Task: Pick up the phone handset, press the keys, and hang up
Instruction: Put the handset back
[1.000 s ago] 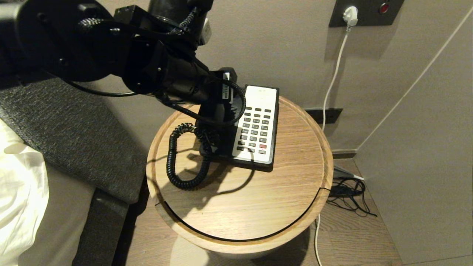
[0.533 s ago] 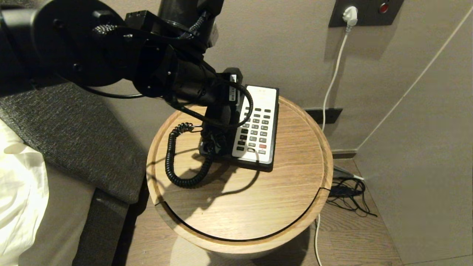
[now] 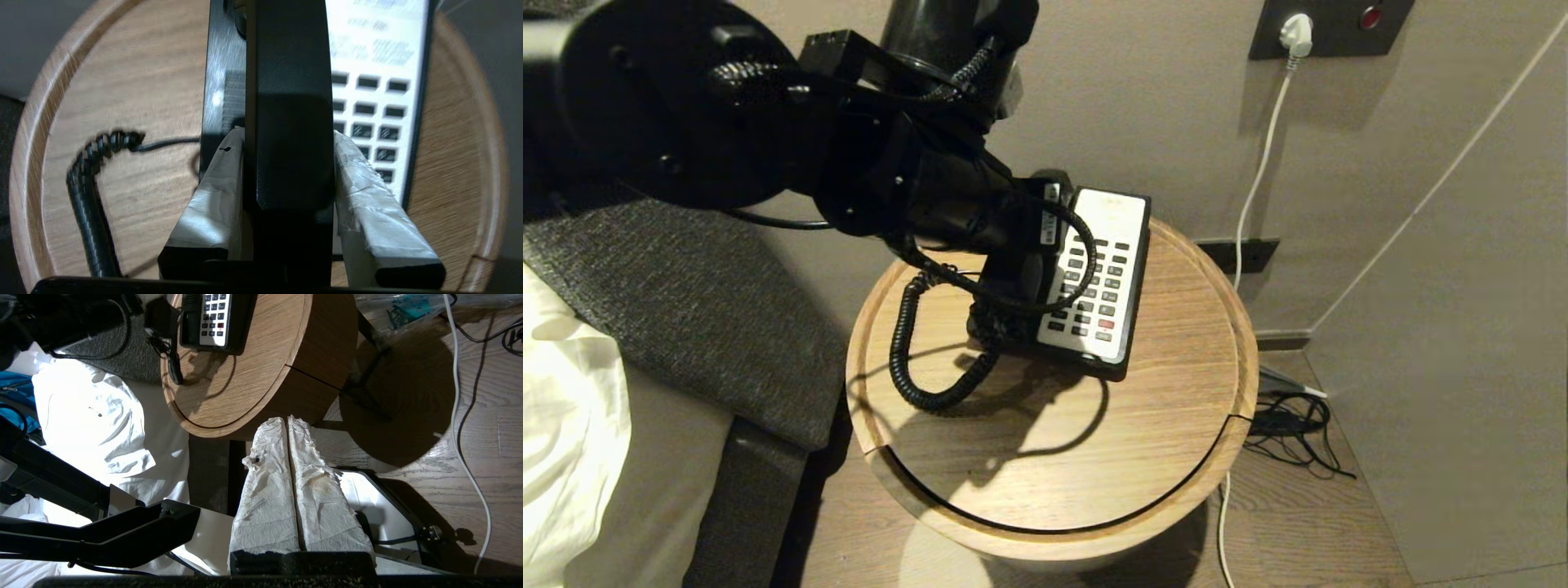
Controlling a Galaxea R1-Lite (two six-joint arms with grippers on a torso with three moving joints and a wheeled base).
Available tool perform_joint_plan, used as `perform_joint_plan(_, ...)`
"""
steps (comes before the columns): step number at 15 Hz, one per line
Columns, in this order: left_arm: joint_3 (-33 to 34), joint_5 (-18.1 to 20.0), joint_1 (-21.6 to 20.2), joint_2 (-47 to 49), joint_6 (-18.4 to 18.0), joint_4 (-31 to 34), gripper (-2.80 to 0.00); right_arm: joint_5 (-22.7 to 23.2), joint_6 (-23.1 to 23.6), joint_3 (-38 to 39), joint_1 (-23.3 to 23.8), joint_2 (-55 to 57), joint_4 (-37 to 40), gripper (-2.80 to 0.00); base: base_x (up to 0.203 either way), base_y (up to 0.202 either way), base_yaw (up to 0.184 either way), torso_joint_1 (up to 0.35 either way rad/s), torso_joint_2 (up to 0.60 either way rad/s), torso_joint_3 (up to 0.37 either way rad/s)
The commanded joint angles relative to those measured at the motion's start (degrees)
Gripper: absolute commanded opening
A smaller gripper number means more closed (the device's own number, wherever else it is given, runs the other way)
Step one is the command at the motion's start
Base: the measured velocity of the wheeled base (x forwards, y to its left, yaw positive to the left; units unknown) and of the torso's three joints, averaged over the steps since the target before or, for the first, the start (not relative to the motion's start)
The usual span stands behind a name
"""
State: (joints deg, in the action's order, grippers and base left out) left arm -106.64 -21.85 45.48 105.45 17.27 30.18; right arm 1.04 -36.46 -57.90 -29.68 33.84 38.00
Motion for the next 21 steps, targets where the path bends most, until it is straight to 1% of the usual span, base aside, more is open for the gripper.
perform_joint_plan(1,2.49,-0.1,0.11,-0.69,0.05,-0.03,-2.8,0.02,-0.19,0.24,-0.02,0.17,0.23,-2.8,0.0,0.0,0.0,0.0,0.0,0.0)
perform_joint_plan(6,5.79,-0.13,0.04,-0.86,0.13,-0.69,-2.8,0.11,-0.19,0.77,-0.02,0.35,-0.03,-2.8,0.0,0.0,0.0,0.0,0.0,0.0)
perform_joint_plan(9,5.05,-0.22,-0.31,-0.25,0.3,-0.92,-2.8,0.81,-0.19,1.12,-0.02,0.35,-0.12,-2.8,0.0,0.0,0.0,0.0,0.0,0.0)
perform_joint_plan(12,3.63,-0.13,-0.75,-0.15,-0.14,-3.47,-2.8,1.03,-0.19,1.62,-0.02,0.52,-0.19,-2.8,0.0,0.0,0.0,0.0,0.0,0.0)
perform_joint_plan(21,4.09,-0.06,-1.64,1.43,-0.14,-3.55,-2.8,1.78,-0.19,1.93,-0.02,0.59,-0.21,-2.8,0.0,0.0,0.0,0.0,0.0,0.0)
